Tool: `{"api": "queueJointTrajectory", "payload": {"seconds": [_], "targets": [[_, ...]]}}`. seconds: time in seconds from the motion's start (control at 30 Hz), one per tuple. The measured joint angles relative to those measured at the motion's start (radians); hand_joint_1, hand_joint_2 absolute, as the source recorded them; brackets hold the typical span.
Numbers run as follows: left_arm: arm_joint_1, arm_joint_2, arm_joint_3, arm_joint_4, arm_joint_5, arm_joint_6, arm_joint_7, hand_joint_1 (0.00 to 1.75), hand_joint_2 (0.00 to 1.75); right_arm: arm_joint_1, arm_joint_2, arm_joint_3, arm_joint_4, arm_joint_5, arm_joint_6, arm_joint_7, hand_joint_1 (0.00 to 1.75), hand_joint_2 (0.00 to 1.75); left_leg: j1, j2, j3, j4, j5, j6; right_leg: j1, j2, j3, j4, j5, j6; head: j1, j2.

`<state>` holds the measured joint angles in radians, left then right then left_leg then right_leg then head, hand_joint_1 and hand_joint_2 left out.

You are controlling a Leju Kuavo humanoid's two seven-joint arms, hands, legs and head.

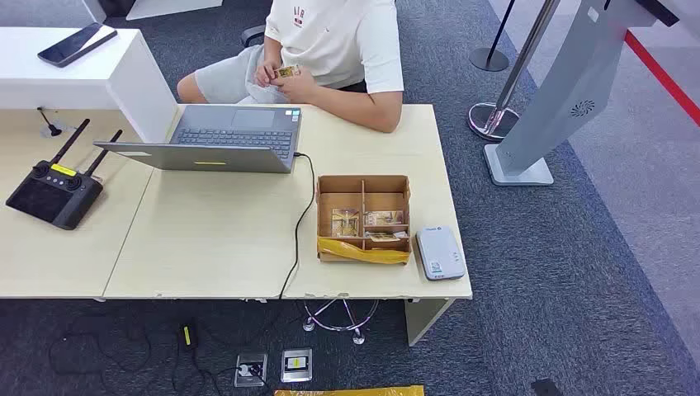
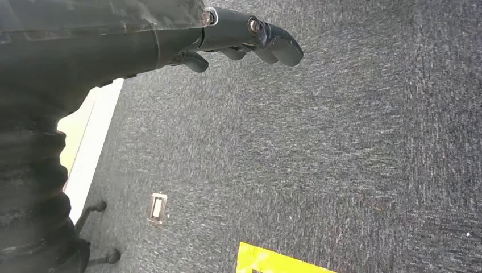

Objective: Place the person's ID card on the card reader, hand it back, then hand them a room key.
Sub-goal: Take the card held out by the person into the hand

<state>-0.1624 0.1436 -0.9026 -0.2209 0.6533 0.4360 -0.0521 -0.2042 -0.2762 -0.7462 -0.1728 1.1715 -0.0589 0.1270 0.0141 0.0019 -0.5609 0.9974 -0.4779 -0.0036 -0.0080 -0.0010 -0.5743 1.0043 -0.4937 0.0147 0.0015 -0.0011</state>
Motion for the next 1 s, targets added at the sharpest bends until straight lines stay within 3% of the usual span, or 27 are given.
{"api": "queueJointTrajectory", "payload": {"seconds": [0.67, 0.87, 1.0], "targets": [[0.0, 0.002, 0.0, 0.0, -0.018, -0.016, -0.009, 0.0, 1.75, 0.017, -0.006, -0.005, 0.0, -0.062, -0.031, -0.003, 0.0, 1.75, 0.0, 0.0, 0.0, 0.0, 0.0, 0.0, 0.0, 0.0, 0.0, 0.0, 0.0, 0.0, 0.0, 0.0], [-0.001, 0.007, 0.0, 0.0, -0.026, -0.019, -0.013, 0.0, 1.75, -0.004, -0.036, -0.105, 0.0, -0.395, -0.203, -0.025, 0.0, 1.75, 0.0, 0.0, 0.0, 0.0, 0.0, 0.0, 0.0, 0.0, 0.0, 0.0, 0.0, 0.0, 0.0, 0.0], [-0.001, 0.01, 0.0, 0.0, -0.035, -0.023, -0.029, 0.0, 1.75, -0.037, -0.076, -0.236, -0.005, -0.634, -0.265, -0.112, 0.0, 1.75, -0.001, 0.0, 0.0, 0.0, 0.0, 0.0, -0.001, 0.0, 0.0, 0.0, 0.0, 0.001, 0.0, 0.0]]}}
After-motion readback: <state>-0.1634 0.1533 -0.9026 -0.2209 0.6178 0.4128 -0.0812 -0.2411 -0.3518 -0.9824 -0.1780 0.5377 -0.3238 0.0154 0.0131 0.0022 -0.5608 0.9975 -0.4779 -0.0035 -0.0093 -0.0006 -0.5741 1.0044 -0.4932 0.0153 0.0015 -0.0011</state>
